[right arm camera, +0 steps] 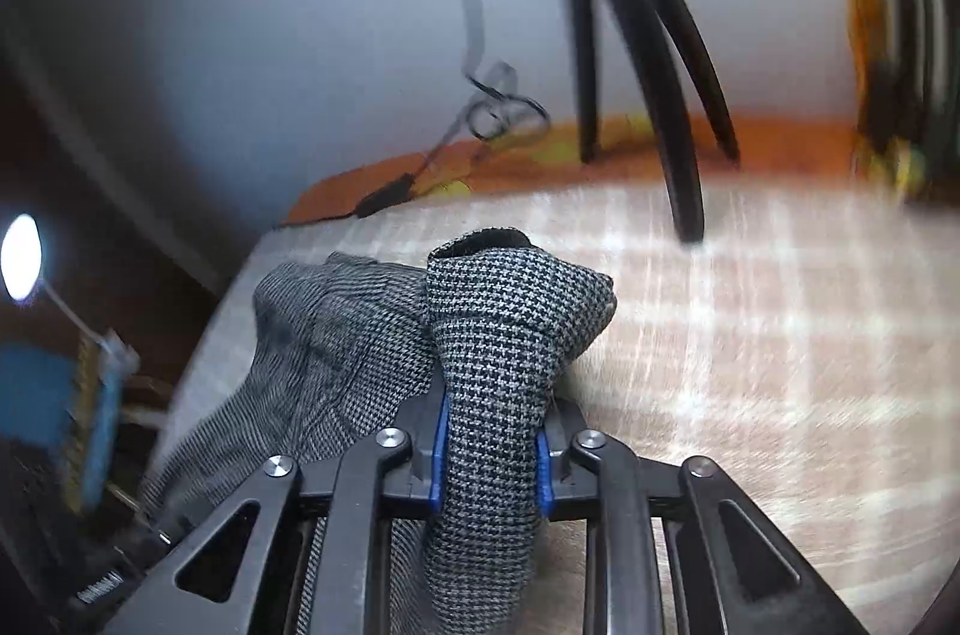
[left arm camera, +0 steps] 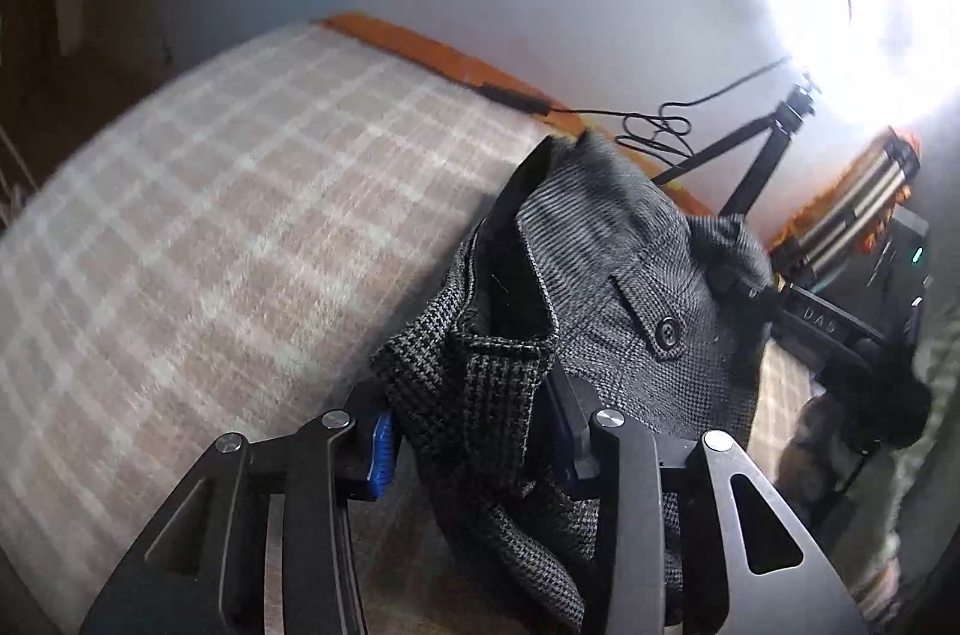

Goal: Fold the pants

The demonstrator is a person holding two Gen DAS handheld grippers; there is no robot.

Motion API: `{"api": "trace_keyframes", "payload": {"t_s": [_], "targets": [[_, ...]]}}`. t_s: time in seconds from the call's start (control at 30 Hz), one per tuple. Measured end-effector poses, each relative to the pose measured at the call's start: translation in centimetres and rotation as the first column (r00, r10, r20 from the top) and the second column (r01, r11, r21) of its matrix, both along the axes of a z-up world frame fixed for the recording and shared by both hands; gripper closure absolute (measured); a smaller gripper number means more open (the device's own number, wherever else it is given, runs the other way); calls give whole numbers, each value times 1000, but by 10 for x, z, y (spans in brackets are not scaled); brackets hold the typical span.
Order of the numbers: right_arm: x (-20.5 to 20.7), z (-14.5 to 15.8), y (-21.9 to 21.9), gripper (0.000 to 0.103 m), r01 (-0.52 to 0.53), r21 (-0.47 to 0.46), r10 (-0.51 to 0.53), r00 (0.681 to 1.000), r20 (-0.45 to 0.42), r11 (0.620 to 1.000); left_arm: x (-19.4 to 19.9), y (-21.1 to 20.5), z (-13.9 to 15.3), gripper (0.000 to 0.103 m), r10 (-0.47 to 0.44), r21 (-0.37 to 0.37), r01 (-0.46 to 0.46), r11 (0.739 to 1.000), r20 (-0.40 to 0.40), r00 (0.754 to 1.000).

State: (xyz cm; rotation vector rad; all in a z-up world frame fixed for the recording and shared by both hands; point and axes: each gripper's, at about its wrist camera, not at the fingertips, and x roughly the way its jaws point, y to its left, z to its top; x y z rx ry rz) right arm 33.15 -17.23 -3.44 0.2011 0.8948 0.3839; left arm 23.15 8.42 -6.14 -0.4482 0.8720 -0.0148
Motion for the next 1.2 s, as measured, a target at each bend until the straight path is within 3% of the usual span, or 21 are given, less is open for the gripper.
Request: {"api": "trace_keyframes", "payload": {"t_s": [0.1,0.2,0.47,0.73,0.9,1.2], "targets": [[-16,23,21,85,-37,-126,48,995,88,991,-3,-3,5,68,-9,25,9,1000,18,1000],[-35,46,38,85,-67,-197,99,983,156,978,-7,-3,9,70,-17,34,16,999,32,999],[-61,81,41,86,-45,-260,108,966,234,964,-20,-18,32,74,-83,50,78,996,99,992],[-88,103,17,86,5,-322,90,956,280,947,-33,-46,48,75,-159,-5,161,987,129,979],[-102,124,-19,86,61,-326,46,949,311,943,-43,-84,73,75,-231,9,234,972,196,953],[-124,167,-105,86,170,-358,-29,930,366,918,-46,-171,108,75,-365,31,373,927,290,885]]}}
